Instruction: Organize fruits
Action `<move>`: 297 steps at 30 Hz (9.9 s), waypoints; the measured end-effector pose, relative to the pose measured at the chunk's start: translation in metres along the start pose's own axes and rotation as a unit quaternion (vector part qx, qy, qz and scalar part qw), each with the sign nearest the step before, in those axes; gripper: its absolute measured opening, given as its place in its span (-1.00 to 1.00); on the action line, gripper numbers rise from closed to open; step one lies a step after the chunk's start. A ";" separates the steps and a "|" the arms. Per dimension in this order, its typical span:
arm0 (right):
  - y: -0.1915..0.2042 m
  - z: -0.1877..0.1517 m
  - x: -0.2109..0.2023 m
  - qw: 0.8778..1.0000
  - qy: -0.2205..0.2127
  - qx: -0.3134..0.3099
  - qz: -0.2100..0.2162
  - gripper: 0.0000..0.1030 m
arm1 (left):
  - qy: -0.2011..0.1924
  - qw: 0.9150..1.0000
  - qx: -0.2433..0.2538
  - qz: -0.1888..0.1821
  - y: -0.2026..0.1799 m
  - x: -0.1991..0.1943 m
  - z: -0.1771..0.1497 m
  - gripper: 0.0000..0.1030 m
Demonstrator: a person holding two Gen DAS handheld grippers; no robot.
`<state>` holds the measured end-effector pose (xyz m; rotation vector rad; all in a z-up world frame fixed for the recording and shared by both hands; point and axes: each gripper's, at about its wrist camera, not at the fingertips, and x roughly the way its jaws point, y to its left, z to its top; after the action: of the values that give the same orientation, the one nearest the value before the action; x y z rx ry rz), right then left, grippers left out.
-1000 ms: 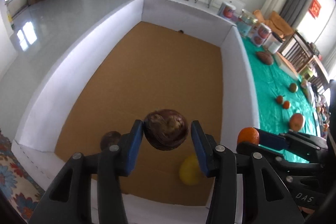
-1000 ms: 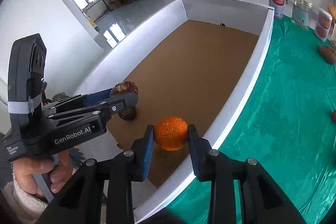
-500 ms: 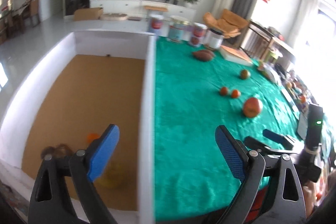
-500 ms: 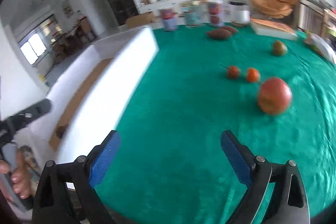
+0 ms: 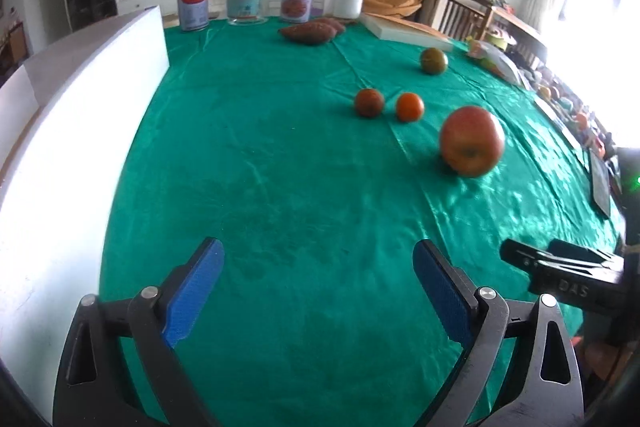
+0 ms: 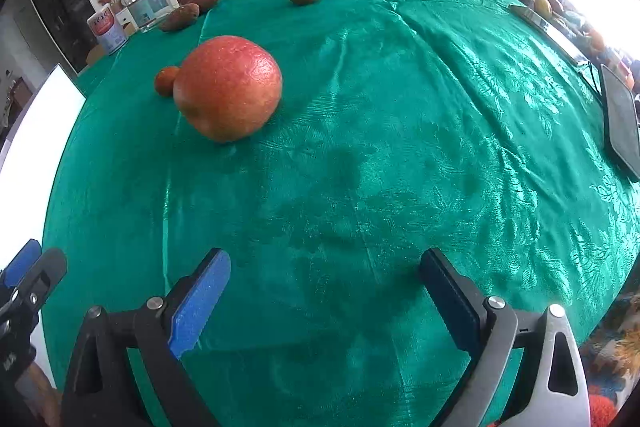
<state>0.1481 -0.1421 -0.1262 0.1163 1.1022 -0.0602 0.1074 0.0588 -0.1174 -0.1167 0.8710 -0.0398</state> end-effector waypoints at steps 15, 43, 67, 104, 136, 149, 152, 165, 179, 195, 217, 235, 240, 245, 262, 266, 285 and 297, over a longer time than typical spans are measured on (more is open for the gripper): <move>0.004 -0.003 -0.006 1.000 -0.014 0.007 0.017 0.86 | 0.023 0.998 0.014 0.057 0.000 0.037 -0.009 0.90; 0.008 -0.005 -0.006 1.000 -0.011 -0.001 0.029 0.91 | 0.027 0.998 0.019 0.058 -0.001 0.040 -0.008 0.98; -0.003 -0.003 -0.033 0.995 -0.071 0.029 0.059 0.91 | 0.027 0.998 0.019 0.058 -0.001 0.039 -0.009 0.99; -0.004 -0.006 -0.034 0.994 -0.079 0.032 0.070 0.91 | 0.027 0.998 0.019 0.058 -0.001 0.039 -0.009 0.99; -0.009 -0.003 -0.028 0.992 -0.068 0.048 0.096 0.91 | -0.008 0.989 0.146 0.001 -0.063 0.117 0.092 -0.42; -0.012 -0.005 -0.032 0.991 -0.078 0.056 0.097 0.91 | 0.022 0.994 0.109 0.004 -0.020 0.022 -0.008 -0.37; -0.016 -0.006 -0.034 0.989 -0.082 0.065 0.100 0.91 | 0.016 0.995 0.102 0.013 -0.016 0.023 -0.013 0.01; -0.001 0.018 -0.039 0.986 -0.100 0.004 0.133 0.92 | 0.039 0.997 0.056 0.033 -0.003 0.037 -0.011 0.99; 0.048 0.095 0.040 0.980 -0.001 -0.149 0.132 0.30 | 0.032 0.998 0.044 0.040 -0.003 0.038 -0.012 0.99; -0.060 0.055 0.025 0.936 0.088 0.136 0.314 0.42 | 0.032 0.998 0.044 0.041 -0.002 0.037 -0.012 0.99; -0.001 0.011 -0.030 0.990 0.022 -0.138 0.034 0.87 | 0.032 0.998 0.044 0.041 -0.003 0.038 -0.012 0.99; 0.017 -0.002 -0.001 0.992 0.050 -0.116 0.005 1.00 | 0.032 0.998 0.044 0.041 -0.003 0.037 -0.012 0.99; 0.017 -0.001 -0.001 0.992 0.050 -0.116 0.005 1.00 | 0.032 0.998 0.044 0.041 -0.003 0.037 -0.012 0.99; 0.017 -0.001 -0.001 0.992 0.050 -0.116 0.005 1.00 | 0.032 0.998 0.044 0.041 -0.003 0.037 -0.012 0.99; -0.010 0.002 -0.030 0.997 -0.028 -0.043 0.059 1.00 | 0.025 0.997 0.068 -0.020 -0.002 0.024 -0.007 0.62; -0.029 0.006 -0.043 0.991 -0.059 0.003 0.122 1.00 | 0.017 0.994 0.105 0.000 -0.020 0.027 -0.011 -0.43; -0.003 0.066 0.008 0.997 0.035 -0.039 0.055 0.34 | 0.017 0.996 -0.027 -0.082 0.021 -0.046 -0.005 -0.43; 0.100 0.069 -0.098 0.931 0.033 -0.040 0.361 0.34 | -0.076 0.977 -0.109 -0.167 0.090 -0.190 0.033 -0.43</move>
<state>0.1759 -0.0528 -0.0010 0.4467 1.0701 0.6521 0.0089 0.1663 0.0376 -0.4651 0.6937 -0.2470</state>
